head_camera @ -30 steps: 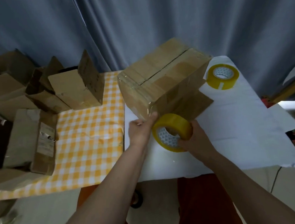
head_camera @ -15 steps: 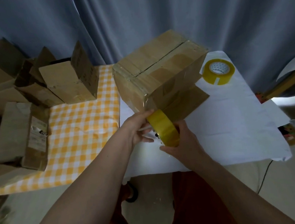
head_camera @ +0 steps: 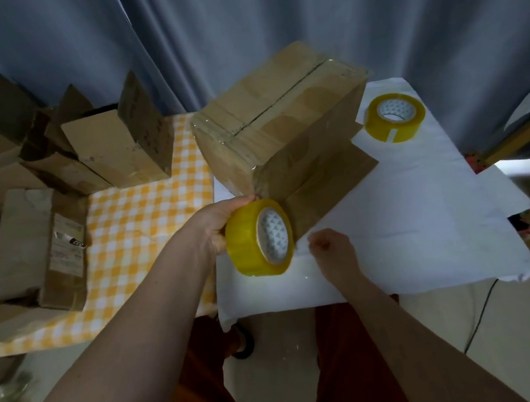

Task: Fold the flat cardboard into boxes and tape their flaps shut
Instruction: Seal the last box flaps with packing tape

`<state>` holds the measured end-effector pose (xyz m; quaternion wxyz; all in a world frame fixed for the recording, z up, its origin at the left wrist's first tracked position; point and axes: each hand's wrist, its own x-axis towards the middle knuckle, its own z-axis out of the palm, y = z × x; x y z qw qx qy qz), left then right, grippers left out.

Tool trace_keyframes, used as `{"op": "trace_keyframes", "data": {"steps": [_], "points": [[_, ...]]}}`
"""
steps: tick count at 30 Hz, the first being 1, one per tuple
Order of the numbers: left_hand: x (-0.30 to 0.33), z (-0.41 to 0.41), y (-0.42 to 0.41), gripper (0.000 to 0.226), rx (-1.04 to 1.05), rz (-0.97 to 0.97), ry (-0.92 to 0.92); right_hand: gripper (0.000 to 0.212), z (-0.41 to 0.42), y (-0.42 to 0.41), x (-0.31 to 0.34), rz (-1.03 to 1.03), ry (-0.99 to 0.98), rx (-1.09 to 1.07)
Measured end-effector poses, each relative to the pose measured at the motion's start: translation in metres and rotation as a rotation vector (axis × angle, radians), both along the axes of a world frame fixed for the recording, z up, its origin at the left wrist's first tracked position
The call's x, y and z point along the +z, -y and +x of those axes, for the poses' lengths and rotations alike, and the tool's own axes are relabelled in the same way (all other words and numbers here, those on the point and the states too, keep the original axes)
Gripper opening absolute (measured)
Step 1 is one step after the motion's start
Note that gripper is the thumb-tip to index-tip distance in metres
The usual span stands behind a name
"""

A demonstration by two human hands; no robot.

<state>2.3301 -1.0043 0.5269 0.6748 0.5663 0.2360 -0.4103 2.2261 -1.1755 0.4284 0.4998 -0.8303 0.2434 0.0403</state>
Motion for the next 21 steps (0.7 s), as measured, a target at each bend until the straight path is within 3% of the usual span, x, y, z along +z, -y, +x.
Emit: {"op": "trace_keyframes", "data": {"steps": [2,6,13,18,21], "points": [[0.002,0.002,-0.006,0.032,-0.012,0.007,0.005,0.025,0.011,-0.013,-0.014,-0.175,-0.124,0.117],[0.003,-0.001,-0.008,0.038,-0.002,0.044,0.022,0.032,0.029,-0.036,-0.023,-0.475,-0.122,0.028],[0.000,-0.007,0.004,0.045,0.013,0.045,0.012,0.020,0.027,-0.023,-0.021,-0.432,-0.146,0.198],[-0.005,-0.014,0.013,0.051,0.039,0.020,0.016,0.012,0.016,-0.028,-0.022,-0.362,-0.068,0.091],[-0.003,-0.011,0.004,0.052,0.028,0.025,0.021,0.017,0.021,-0.039,-0.020,-0.485,-0.088,0.094]]}}
